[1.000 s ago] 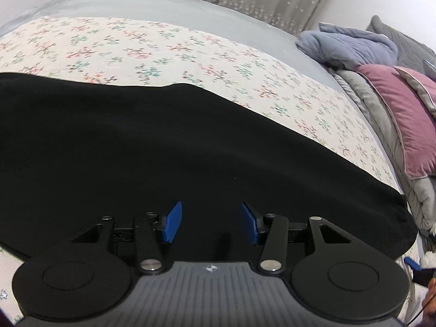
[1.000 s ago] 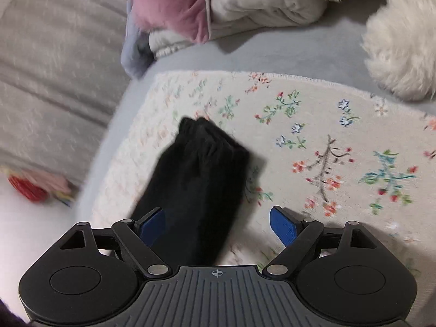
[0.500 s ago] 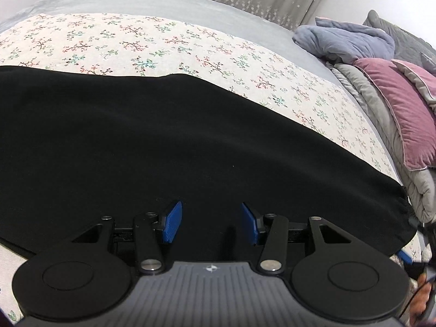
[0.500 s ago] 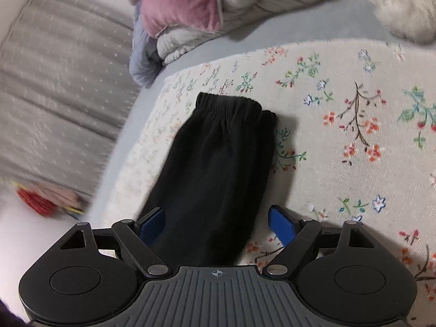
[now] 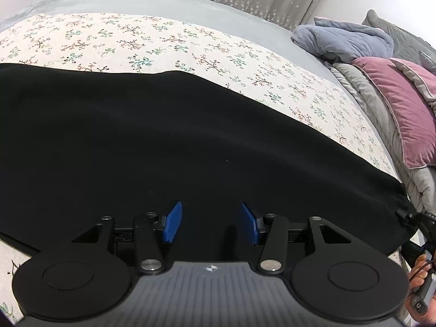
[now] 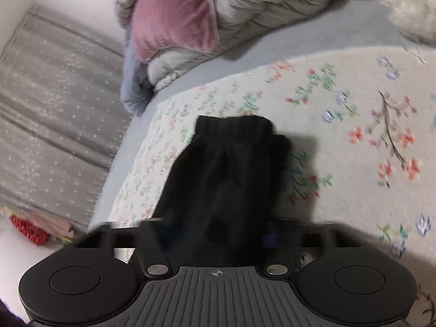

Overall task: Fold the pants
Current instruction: 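Grasp the waistband end of the black sweatpants strip with the right gripper and lift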

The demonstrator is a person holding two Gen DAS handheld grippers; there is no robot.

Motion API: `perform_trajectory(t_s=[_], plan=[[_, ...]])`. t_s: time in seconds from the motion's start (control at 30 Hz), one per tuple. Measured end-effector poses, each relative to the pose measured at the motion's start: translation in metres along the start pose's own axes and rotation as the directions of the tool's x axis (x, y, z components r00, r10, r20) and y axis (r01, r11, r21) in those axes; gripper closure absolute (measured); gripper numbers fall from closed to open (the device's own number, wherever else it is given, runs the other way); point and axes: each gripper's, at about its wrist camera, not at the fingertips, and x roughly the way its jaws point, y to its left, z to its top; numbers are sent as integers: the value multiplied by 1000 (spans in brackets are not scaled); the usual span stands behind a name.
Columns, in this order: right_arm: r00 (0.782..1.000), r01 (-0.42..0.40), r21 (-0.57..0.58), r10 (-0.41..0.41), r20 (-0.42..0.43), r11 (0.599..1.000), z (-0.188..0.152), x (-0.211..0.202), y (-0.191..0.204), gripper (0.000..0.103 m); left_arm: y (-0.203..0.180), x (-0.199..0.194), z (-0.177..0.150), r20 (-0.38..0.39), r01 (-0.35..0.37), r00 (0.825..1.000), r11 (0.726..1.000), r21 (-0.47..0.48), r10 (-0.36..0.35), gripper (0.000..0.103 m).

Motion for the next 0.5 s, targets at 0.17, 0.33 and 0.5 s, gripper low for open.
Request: perform_trajectory(t_s=[0.17, 0.33, 0.5], plan=[[998, -49, -1, 49, 39, 999, -4, -9, 4, 89, 1, -3, 2, -1, 24, 1000, 1000, -13, -24, 60], [986, -68, -214, 99, 135, 974, -18, -27, 39, 92, 0, -10, 2, 14, 58, 998, 998, -8, -57, 60], [965, 38, -683, 150, 214, 730, -74, -33, 110, 92, -1, -13, 4, 26, 101, 995, 995, -11, -101, 58]])
